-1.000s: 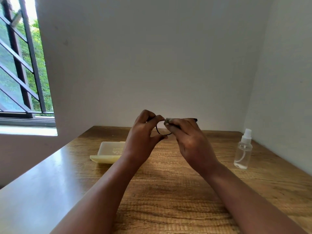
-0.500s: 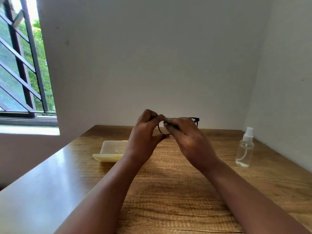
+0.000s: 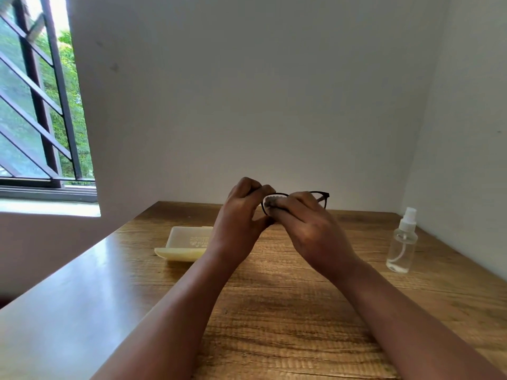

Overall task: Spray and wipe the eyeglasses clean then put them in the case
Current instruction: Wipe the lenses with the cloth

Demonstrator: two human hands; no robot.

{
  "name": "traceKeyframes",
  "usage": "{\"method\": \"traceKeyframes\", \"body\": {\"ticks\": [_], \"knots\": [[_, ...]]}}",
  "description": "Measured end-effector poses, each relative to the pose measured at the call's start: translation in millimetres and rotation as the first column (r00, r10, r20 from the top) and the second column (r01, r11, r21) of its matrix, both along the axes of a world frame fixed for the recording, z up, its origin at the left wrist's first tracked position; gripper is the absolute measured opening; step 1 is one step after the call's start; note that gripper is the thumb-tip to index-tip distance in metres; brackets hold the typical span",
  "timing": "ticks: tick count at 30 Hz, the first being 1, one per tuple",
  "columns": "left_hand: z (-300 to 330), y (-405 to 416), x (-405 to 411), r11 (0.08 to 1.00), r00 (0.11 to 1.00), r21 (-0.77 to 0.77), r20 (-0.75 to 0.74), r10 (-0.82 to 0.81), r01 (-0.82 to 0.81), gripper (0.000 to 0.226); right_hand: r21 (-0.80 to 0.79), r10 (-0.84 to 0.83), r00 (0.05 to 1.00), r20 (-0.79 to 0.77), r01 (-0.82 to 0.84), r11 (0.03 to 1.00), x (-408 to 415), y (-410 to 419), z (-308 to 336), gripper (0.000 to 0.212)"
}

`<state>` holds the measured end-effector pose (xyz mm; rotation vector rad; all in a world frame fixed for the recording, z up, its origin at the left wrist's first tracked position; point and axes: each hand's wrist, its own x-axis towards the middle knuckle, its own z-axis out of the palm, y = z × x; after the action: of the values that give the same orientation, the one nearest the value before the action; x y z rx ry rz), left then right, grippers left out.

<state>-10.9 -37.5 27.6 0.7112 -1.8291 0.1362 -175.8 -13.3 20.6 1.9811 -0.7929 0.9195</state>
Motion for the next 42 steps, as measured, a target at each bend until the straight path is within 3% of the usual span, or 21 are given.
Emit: {"method": "traceKeyframes", "body": {"ticks": [6,14,21,28,35,42], "knots": [[-1,-1,-3,0.999,1.0,0.04,-0.003,0.016,-0.016,0.053,0.031,-0.044,0.985,0.168,0.039,0.999,-9,1,4,0.019],[-4,-1,-3,1.0,0.999,0.01,0.03,-0.012,0.012,0.045,-0.001,0.012,0.999,-0.03,-0.012,1.0,7,1,-1,0.021],[-2,-1,-6,0.999,1.0,0.034,0.019,0.011,-0.011,0.05,0.065,-0.048,0.981,0.186,0.037,0.997,1,3,2,0.032],[-2,2,-4,1.0,0.999,0.002,0.041,0.011,-0.012,0.038,0.043,-0.012,0.997,0.073,0.009,0.999,14,1,-4,0.021],[-1,0,-6,0.999,0.999,0.032,0.017,0.033,-0.033,0.047,0.034,-0.075,0.981,0.179,0.07,0.997,4,3,1,0.035],[-2,1,-3,0.999,0.999,0.017,0.03,0.044,-0.045,0.039,0.014,-0.054,0.998,0.031,0.054,0.998,9,-1,-5,0.024]]}}
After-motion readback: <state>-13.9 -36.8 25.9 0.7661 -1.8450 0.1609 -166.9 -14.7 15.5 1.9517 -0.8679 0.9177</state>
